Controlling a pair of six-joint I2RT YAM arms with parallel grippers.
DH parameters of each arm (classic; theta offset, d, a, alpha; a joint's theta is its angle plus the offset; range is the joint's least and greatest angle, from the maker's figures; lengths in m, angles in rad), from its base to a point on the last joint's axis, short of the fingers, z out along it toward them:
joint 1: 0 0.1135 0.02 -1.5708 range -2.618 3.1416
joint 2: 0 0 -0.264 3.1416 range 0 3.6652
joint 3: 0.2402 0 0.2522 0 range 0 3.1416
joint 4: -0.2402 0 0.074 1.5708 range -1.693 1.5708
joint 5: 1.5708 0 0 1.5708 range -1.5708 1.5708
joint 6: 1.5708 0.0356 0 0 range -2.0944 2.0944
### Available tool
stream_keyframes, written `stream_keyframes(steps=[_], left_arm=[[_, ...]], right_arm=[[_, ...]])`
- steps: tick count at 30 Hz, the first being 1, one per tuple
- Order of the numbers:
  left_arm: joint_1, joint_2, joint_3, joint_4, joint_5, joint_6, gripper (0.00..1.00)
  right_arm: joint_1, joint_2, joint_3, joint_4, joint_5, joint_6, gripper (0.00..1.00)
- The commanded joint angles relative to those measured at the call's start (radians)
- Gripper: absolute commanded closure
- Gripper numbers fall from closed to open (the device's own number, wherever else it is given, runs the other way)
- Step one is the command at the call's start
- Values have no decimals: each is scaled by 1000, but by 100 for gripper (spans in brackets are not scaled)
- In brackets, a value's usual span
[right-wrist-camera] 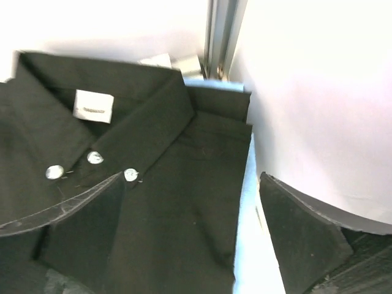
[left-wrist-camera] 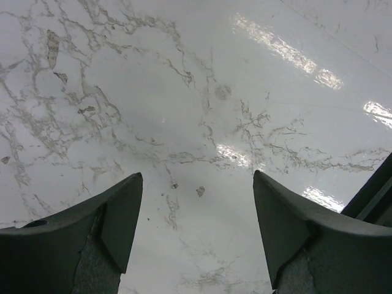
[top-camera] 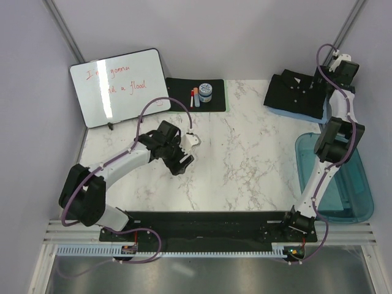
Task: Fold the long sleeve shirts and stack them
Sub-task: Neatly place the folded shirt to the corner
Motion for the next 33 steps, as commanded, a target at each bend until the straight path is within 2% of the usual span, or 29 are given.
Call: stream_keyframes(steps=[1,3,4,7,12,17,21,24,26,27,30,33], left_arm=[[58,-42,76,-45,73,-72,20],[100,-48,114,-74,96,-97,18],[117,-58,131,-86,134,-106,1],[199,-62,222,-127,212,-160,1],[338,-7,435,-206,232,-272,1],[412,14,529,-238,210,-278,1],[412,7,469,-233,133,-267,1],[414,-24,342,-195,102,-258,1],[411,-44,213,-132,93,-259,1],[408,-50,140,-121,91,-258,1],[406,-50,54,-88,79,-264,1],[407,-79,35,-55,39,-272,1]], right_arm=[[16,-180,19,-12,-47,-88,2],[34,-236,18,-41,-83,-120,2],[42,-253,19,-78,-97,-140,2],[89,-323,32,-173,-153,-186,2],[236,-421,72,-386,-161,-246,2],[423,-533,-29,-491,-155,-207,2],[546,-650,-267,-470,-157,-129,2],[628,-762,-587,-387,-143,-78,2],[675,-846,-719,-309,-121,-48,2],[692,-896,-843,-283,-117,-36,2],[706,-966,-1017,-223,-94,-17,2],[708,-1012,-1068,-219,-59,-48,2]])
